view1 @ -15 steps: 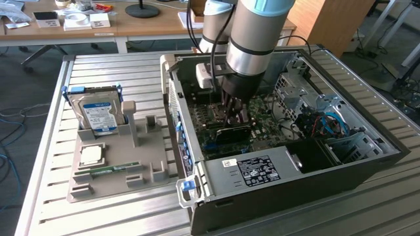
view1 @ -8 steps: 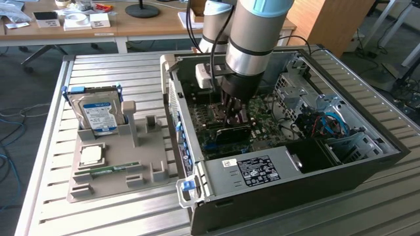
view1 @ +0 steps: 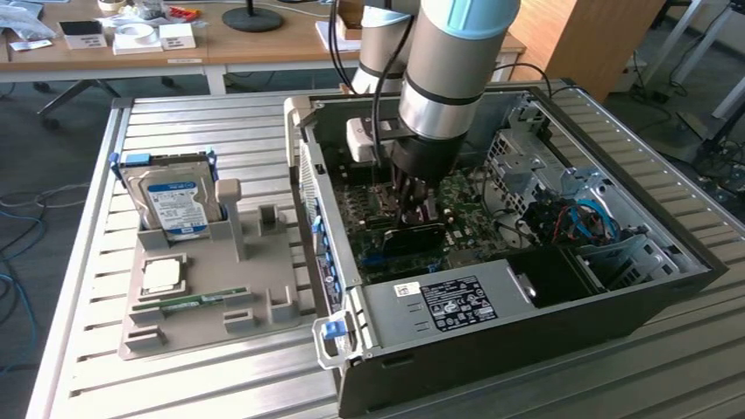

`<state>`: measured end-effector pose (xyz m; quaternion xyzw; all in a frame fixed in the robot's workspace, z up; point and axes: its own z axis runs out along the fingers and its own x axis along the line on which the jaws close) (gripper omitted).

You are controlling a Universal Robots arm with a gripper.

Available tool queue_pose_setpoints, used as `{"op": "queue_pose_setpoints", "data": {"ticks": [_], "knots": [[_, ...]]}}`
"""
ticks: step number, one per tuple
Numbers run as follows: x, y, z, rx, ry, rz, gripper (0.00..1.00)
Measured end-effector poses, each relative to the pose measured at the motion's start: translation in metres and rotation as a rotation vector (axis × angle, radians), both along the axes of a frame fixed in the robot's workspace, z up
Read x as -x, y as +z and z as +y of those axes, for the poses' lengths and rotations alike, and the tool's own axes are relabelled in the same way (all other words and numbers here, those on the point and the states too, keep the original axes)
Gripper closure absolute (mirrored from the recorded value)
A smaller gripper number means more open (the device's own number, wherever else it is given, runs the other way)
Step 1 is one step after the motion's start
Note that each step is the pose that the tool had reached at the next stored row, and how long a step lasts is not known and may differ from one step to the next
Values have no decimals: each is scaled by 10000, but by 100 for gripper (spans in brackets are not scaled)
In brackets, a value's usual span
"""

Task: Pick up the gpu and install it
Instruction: 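Press down on the gpu until it lock into place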

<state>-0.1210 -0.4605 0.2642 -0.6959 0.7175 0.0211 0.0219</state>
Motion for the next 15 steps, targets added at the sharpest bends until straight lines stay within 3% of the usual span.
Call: {"op": "queue_pose_setpoints", "data": {"ticks": [15], "knots": [[7,-38,0,-1,2,-3,89]]}}
